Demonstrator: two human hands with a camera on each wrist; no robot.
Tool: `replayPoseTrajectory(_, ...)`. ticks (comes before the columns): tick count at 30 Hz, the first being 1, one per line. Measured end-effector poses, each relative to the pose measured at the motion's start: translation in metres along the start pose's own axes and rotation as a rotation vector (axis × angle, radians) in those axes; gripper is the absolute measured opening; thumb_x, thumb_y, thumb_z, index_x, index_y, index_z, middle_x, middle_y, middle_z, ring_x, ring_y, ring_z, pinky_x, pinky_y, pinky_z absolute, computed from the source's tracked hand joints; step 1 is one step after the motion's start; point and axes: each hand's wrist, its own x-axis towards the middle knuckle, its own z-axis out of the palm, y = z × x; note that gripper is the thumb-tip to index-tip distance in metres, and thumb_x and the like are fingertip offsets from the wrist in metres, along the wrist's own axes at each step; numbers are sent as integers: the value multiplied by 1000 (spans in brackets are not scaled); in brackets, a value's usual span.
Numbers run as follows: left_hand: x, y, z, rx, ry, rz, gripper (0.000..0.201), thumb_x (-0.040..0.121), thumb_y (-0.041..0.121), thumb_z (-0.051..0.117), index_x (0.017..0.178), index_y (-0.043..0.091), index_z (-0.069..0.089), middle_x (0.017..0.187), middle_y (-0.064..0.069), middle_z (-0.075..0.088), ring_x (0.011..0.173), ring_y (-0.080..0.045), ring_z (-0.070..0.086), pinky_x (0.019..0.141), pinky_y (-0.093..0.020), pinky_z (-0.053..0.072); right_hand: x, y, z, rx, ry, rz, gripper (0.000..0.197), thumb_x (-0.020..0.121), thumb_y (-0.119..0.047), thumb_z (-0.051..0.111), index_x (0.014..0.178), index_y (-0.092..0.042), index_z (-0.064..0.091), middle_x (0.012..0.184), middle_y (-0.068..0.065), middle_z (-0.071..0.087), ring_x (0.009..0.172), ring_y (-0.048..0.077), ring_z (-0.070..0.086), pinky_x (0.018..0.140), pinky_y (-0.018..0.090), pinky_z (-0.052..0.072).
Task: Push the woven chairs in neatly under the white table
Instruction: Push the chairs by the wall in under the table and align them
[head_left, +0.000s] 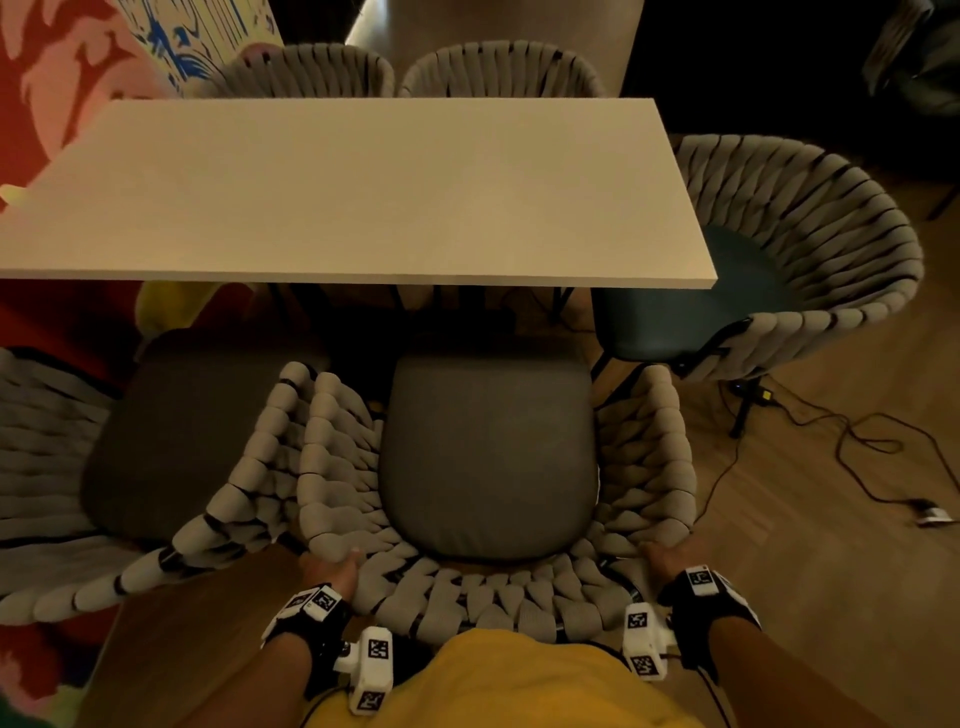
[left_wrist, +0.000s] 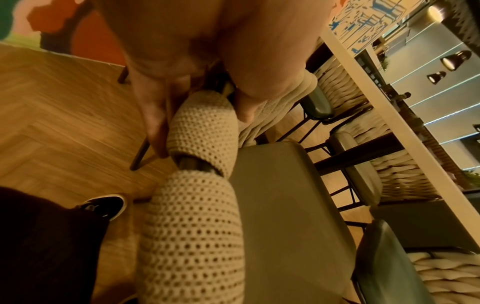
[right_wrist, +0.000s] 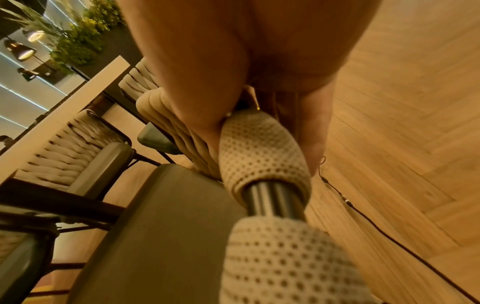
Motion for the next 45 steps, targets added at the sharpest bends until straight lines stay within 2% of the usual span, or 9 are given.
replayPoseTrajectory(4, 3, 1, -2, 54, 3, 16, 79, 86, 20, 69, 146, -7, 24, 148, -27, 35, 130, -45, 43, 99, -46, 42, 2, -5, -4, -49, -36, 55, 48, 85, -24, 70, 118, 5, 51, 88, 13, 51, 58, 22, 48, 44, 26, 36)
replayPoseTrajectory(8, 2, 2, -3, 67, -11, 28, 73, 87, 16, 67, 144, -7, 27, 146, -27, 39, 127, -46, 46, 91, -46, 45, 10, -3, -3, -117, -41, 39, 55, 83, -29, 71, 122, 4, 51, 108, 20, 58, 72, 25, 51, 47, 26, 32)
replayPoseTrajectory(13, 7, 6, -14, -4, -73, 11, 75, 83, 14, 72, 144, -2, 32, 140, -27, 45, 119, -47, 52, 83, -44, 49, 10, -4, -4, 45, -59, 74, 37, 81, -24, 74, 104, -5, 52, 83, 11, 57, 60, 25, 55, 59, 35, 53)
replayPoseTrajectory(17, 17, 17, -16, -45, -64, -58, 91, 73, 34, 80, 143, -1, 34, 136, -26, 50, 111, -43, 57, 82, -43, 49, 19, -17, -8, 119, -209, 40, 46, 89, -16, 65, 129, 3, 52, 131, 17, 56, 85, 29, 60, 49, 21, 51)
replayPoseTrajectory(23, 45, 16, -10, 47, -83, -35, 75, 71, 14, 77, 136, 3, 42, 114, -24, 62, 76, -38, 66, 56, -38, 57, 12, -21, -16, 23, -101, 15, 11, 88, -11, 64, 91, -9, 53, 105, 13, 55, 103, 35, 59, 90, 39, 48)
replayPoseTrajectory(32, 24, 23, -18, 46, -6, 23, 62, 72, 9, 72, 128, 5, 46, 89, -20, 61, 69, -37, 63, 56, -36, 53, 18, -16, -14, 189, -3, 31, 34, 87, -18, 62, 118, -5, 56, 107, 21, 65, 88, 38, 65, 82, 48, 55)
replayPoseTrajectory(35, 20, 31, -16, 47, -1, 42, 62, 71, 9, 72, 127, 5, 46, 98, -21, 59, 68, -37, 60, 59, -38, 52, 15, -11, -19, 274, -13, 51, 20, 89, -15, 60, 108, -15, 52, 80, 11, 57, 70, 29, 58, 67, 36, 49)
replayPoseTrajectory(40, 30, 30, -9, 109, 20, 71, 72, 64, 18, 74, 131, 12, 49, 113, -20, 61, 73, -36, 59, 67, -40, 55, 28, -4, -24, 310, -2, 25, 61, 78, -16, 72, 133, -15, 47, 99, 10, 56, 67, 22, 57, 52, 23, 41)
replayPoseTrajectory(45, 23, 46, -2, 82, 12, 107, 75, 67, 18, 77, 136, 13, 47, 126, -21, 58, 96, -43, 62, 78, -47, 56, 59, -8, -17, 240, -48, 5, 60, 59, -18, 81, 115, -12, 63, 89, 9, 68, 72, 30, 68, 60, 41, 59)
